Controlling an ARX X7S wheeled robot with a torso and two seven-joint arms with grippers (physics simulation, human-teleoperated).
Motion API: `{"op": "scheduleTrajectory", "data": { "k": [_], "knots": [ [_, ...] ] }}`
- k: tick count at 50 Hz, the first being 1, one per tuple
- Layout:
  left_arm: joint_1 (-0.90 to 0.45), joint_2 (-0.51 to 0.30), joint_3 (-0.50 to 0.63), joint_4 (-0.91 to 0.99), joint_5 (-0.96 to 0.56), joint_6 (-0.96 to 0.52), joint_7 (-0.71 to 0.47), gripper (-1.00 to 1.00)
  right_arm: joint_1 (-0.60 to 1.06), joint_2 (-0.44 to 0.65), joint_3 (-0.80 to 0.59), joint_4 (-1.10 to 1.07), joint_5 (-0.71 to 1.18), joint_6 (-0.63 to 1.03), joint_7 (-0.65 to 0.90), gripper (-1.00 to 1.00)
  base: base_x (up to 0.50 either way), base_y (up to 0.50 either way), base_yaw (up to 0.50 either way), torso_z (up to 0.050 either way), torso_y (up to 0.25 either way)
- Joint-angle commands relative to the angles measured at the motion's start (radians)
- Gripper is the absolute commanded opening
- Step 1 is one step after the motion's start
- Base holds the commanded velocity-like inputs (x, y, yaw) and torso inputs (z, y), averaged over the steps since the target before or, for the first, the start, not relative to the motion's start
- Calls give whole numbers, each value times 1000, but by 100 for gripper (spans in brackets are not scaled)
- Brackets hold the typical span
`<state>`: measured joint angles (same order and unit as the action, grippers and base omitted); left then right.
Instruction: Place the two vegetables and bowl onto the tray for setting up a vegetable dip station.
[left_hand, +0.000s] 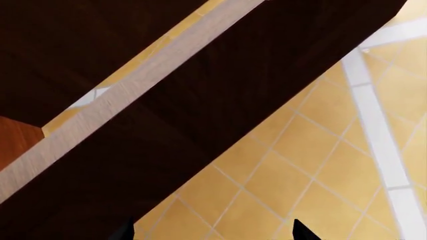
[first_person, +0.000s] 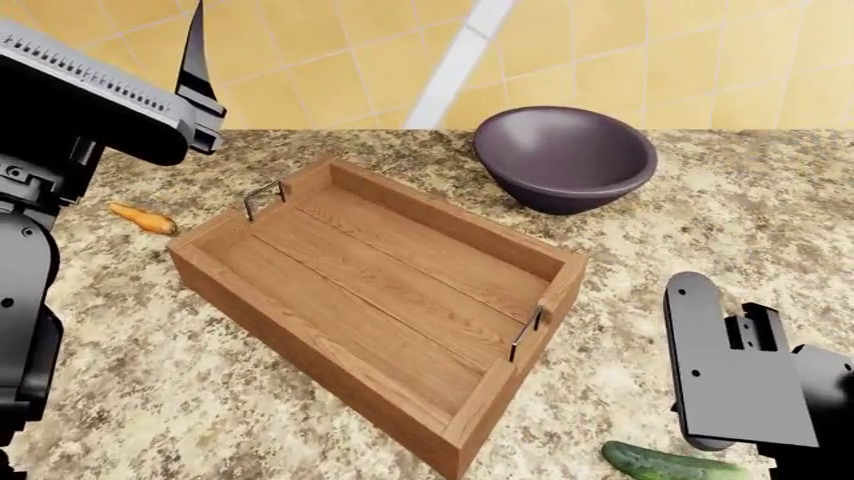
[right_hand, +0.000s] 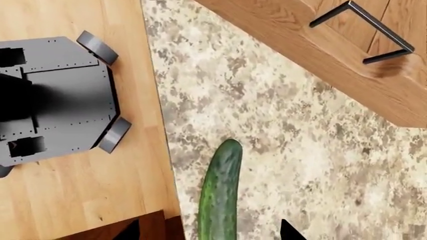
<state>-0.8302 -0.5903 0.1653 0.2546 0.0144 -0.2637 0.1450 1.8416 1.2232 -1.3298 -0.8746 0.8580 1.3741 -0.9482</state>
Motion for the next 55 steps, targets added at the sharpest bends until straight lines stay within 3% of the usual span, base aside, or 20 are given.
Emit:
{"op": "scheduleTrajectory", "data": {
  "k": [1,55],
  "knots": [
    [1,1,3,-12,1,8,-4,100,-7,7,-62,30,-92,-35,-23,100,0,0,0,0,0],
    [17,-9,-5,1,-8,7,-14,100,-78,12,-144,115,-202,-116,31,100,0,0,0,0,0]
  ]
}}
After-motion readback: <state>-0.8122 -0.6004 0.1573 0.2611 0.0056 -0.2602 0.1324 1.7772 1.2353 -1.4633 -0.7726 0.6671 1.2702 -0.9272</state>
